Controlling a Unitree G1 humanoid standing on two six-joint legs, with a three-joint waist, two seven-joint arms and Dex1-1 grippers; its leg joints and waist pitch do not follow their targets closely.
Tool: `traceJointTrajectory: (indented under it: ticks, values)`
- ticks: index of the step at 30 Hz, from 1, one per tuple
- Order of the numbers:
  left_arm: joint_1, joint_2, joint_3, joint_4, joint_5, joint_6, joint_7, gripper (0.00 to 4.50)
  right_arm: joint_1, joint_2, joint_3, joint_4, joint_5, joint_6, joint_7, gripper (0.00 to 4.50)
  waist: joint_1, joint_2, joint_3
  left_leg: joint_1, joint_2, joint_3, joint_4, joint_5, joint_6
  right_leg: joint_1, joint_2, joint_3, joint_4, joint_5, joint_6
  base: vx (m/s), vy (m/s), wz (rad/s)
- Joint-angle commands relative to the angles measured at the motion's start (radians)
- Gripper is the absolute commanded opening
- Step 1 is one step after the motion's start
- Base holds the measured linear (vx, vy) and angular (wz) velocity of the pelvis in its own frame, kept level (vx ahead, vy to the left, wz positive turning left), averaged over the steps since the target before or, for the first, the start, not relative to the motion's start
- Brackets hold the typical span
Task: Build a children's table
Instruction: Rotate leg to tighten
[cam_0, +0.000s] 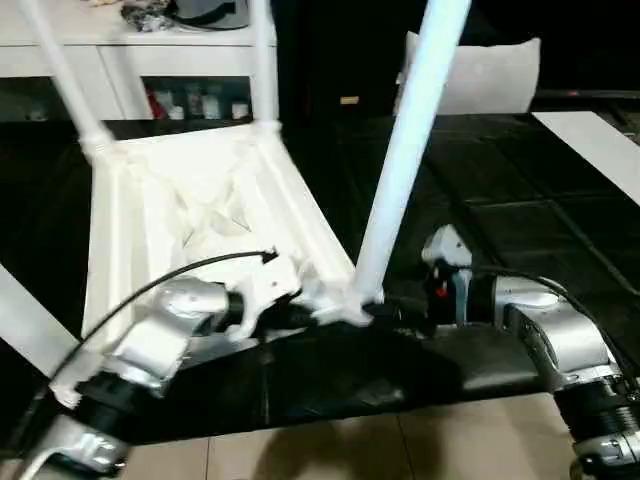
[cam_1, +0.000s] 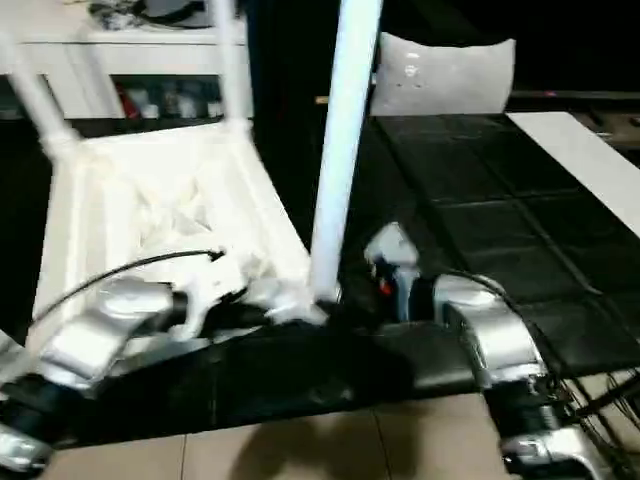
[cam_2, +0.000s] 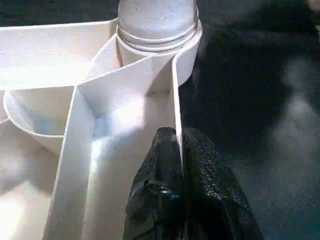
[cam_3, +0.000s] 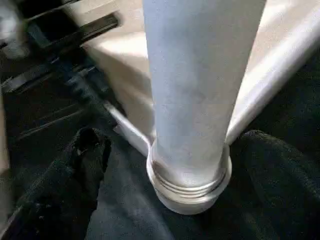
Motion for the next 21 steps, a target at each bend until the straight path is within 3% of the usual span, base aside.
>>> traceJointTrajectory:
  ticks: [1,5,10,17,21]
  values:
    - [0.003,0.015,-0.05,-0.049,-0.022,-0.044,-0.107,0.0,-0.014,-0.018,0.012,0.013,0.013,-0.027,0.068,4.46,0.0,0.0,-0.06,-0.01,0.033,0.001,-0.067,-0.025,0.086,0.073,-0.071,0.075,-0.053,-0.261,-0.111,0.0,0.0,0.0]
    - [0.017,0.047,-0.079,-0.069,-0.03,-0.061,-0.166,0.0,-0.023,-0.022,0.031,0.026,0.02,-0.032,0.119,4.3,0.01,0.003,-0.06,-0.009,0.036,0.001,-0.069,-0.035,0.072,0.074,-0.073,0.077,-0.05,-0.254,-0.124,0.0,0.0,0.0]
    - [0.015,0.058,-0.095,-0.048,-0.016,-0.102,-0.2,0.0,-0.023,-0.029,0.07,0.032,0.032,-0.04,0.201,3.83,0.023,-0.004,-0.058,-0.008,0.034,0.005,-0.069,-0.054,0.063,0.074,-0.073,0.077,-0.057,-0.297,-0.101,0.0,0.0,0.0]
    - [0.01,0.052,-0.086,-0.034,-0.018,-0.104,-0.191,0.0,-0.022,-0.029,0.087,0.032,0.034,-0.027,0.235,3.21,0.022,-0.005,-0.057,-0.008,0.031,0.004,-0.072,-0.079,0.049,0.076,-0.073,0.074,-0.068,-0.369,-0.059,0.0,0.0,0.0]
    - [0.012,0.051,-0.084,-0.028,-0.023,-0.106,-0.193,0.0,-0.021,-0.034,0.091,0.03,0.038,-0.024,0.253,2.88,0.022,-0.009,-0.058,-0.007,0.031,0.004,-0.071,-0.069,0.051,0.074,-0.072,0.074,-0.066,-0.369,-0.053,0.0,0.0,0.0]
